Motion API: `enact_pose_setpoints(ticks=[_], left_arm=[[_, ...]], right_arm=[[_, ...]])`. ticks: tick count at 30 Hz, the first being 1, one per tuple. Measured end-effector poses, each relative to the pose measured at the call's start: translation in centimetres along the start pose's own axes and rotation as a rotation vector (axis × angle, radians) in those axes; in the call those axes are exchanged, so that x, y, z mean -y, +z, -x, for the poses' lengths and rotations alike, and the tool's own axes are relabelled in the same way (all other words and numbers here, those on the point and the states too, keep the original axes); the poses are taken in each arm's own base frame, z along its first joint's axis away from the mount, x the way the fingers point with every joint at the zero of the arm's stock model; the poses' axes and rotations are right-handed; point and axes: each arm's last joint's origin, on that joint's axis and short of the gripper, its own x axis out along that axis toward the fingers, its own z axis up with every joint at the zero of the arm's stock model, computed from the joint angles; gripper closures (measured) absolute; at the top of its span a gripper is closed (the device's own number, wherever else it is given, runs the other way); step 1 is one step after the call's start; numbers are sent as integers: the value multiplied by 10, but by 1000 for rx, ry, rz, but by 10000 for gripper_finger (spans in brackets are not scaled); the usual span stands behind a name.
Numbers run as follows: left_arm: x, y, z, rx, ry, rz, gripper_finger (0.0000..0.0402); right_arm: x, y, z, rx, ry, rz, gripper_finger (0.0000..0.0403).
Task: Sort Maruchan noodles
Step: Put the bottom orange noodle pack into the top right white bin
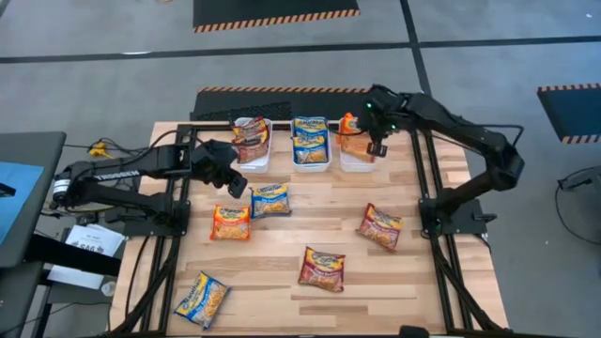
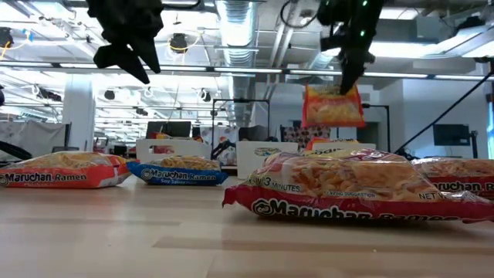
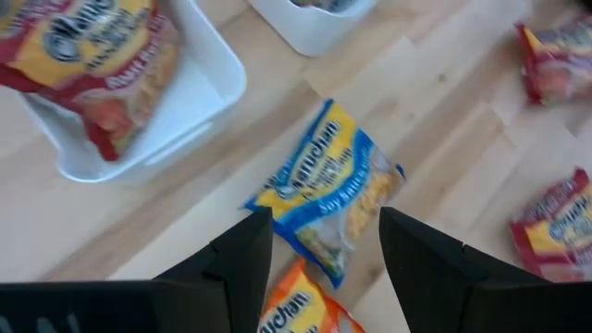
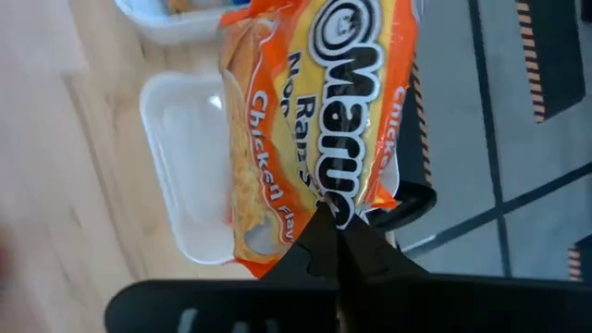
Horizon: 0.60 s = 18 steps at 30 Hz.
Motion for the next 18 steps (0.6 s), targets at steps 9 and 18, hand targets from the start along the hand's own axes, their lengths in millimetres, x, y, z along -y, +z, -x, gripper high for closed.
enact_pose_setpoints(ticks=[9, 18], left_arm=[[-12, 8, -2, 22, 45, 62, 216], [-16, 10, -2, 29, 60, 81, 216]], right_arm=[[-4, 10, -41, -132, 52, 63, 398], [-17, 14, -68, -296, 56, 127, 398]])
